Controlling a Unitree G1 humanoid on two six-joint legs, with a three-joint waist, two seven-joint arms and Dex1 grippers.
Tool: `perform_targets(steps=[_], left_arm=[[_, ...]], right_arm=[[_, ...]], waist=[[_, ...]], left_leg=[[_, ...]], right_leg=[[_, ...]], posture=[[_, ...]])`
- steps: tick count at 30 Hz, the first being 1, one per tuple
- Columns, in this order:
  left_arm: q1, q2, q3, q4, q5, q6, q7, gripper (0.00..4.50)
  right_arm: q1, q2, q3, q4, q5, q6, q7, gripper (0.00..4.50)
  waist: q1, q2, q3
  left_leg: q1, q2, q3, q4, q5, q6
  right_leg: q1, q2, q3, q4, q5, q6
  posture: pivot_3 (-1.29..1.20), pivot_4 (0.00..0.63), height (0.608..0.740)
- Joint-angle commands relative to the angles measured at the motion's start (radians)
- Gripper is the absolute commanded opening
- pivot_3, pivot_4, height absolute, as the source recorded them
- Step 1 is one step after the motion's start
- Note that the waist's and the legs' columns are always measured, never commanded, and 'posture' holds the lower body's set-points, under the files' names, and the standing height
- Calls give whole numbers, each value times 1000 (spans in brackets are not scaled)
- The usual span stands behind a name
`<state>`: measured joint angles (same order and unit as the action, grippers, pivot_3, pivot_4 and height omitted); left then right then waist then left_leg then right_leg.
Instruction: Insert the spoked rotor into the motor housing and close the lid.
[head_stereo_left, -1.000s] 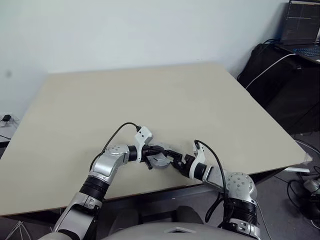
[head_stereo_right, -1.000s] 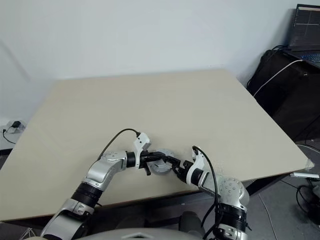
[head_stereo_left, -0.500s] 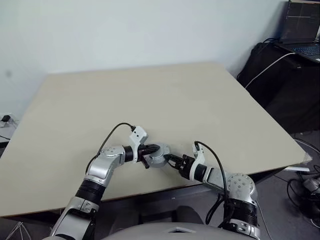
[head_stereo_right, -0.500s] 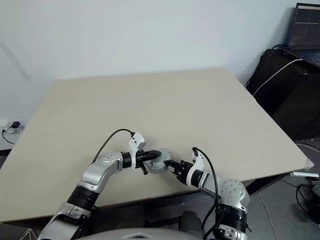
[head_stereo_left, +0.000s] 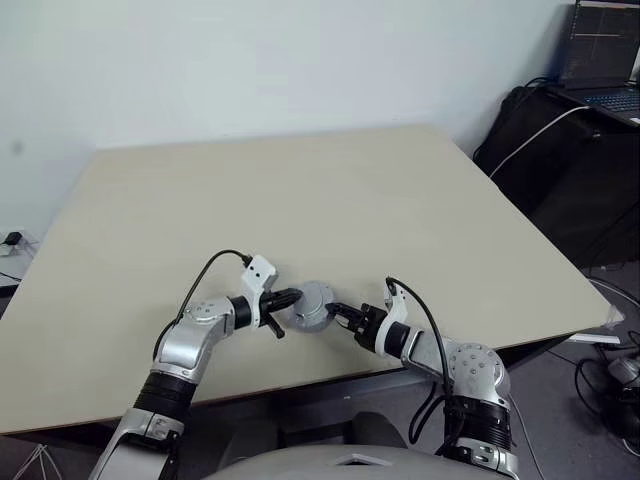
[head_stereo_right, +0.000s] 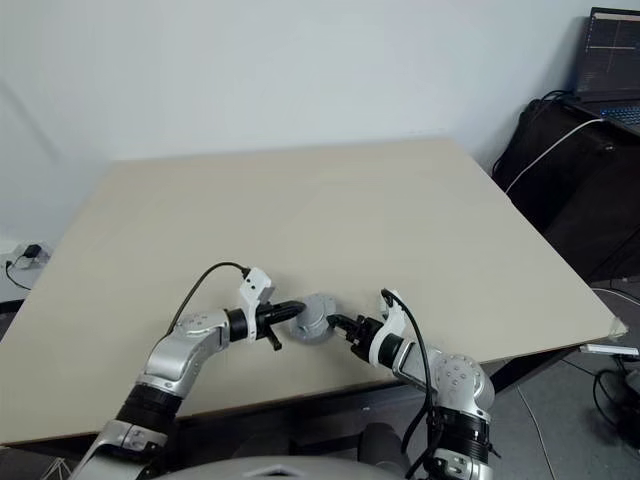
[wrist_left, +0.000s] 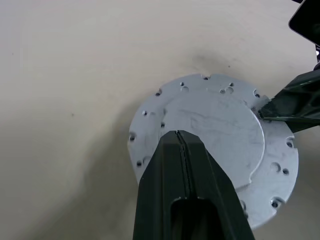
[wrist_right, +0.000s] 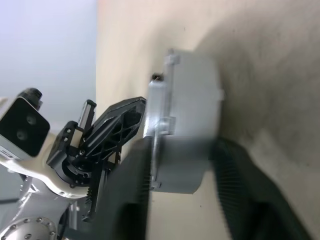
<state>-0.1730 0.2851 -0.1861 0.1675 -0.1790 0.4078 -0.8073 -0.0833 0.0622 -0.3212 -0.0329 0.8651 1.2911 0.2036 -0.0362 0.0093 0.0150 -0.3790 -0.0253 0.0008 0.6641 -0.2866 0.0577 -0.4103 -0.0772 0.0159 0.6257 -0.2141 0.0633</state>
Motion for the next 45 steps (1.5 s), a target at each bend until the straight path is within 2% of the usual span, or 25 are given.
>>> perform_targets(steps=[1,5,12,21,23,33,37,45], left_arm=[[28,10,-35,34,17,40,3,0],[28,9,-36,33,18,42,5,0],[34,10,-40,28,18,44,7,0],[36,3,-41,31,17,41,15,0],[37,0,-40,31,17,40,17,0],[46,-5,-25,14,6,34,25,0],[55,-23,13,-55,-29,21,39,0],[98,-88,133,-237,-85,2,210,0]], right_arm=[[-22,36,45,-23,31,-2,22,3161],[-30,39,42,6,23,-21,21,4481],[-28,48,29,9,44,-40,20,4481],[-22,31,31,-5,49,-4,16,1644],[-20,26,33,-2,45,-1,16,1259],[-12,30,28,-6,46,11,6,1259],[-8,32,18,1,52,7,8,1259],[0,38,-8,-3,71,-2,-7,1259]], waist=[[1,-1,-1],[1,-1,-1],[1,-1,-1],[0,-1,-2],[1,0,-2],[1,1,-4],[0,1,-4],[1,-2,-1]], left_leg=[[0,0,0,0,0,0],[0,0,0,0,0,0],[0,0,0,-1,0,-1],[0,0,0,-1,0,-1],[0,0,0,-1,-1,-1],[0,0,0,-1,0,0],[0,0,0,-1,0,0],[-4,0,0,-1,0,-1]], right_leg=[[0,0,0,0,0,0],[0,-1,0,0,0,0],[0,-1,1,0,-3,-5],[0,-1,1,0,-3,-5],[0,-1,1,0,-3,-5],[0,-1,1,0,-3,-5],[0,-1,1,0,-3,-5],[-2,-1,1,0,-1,-1]], posture=[[0,0,740],[0,0,740],[0,0,740],[0,0,740],[0,0,740],[0,0,740],[0,0,740],[0,0,740]])
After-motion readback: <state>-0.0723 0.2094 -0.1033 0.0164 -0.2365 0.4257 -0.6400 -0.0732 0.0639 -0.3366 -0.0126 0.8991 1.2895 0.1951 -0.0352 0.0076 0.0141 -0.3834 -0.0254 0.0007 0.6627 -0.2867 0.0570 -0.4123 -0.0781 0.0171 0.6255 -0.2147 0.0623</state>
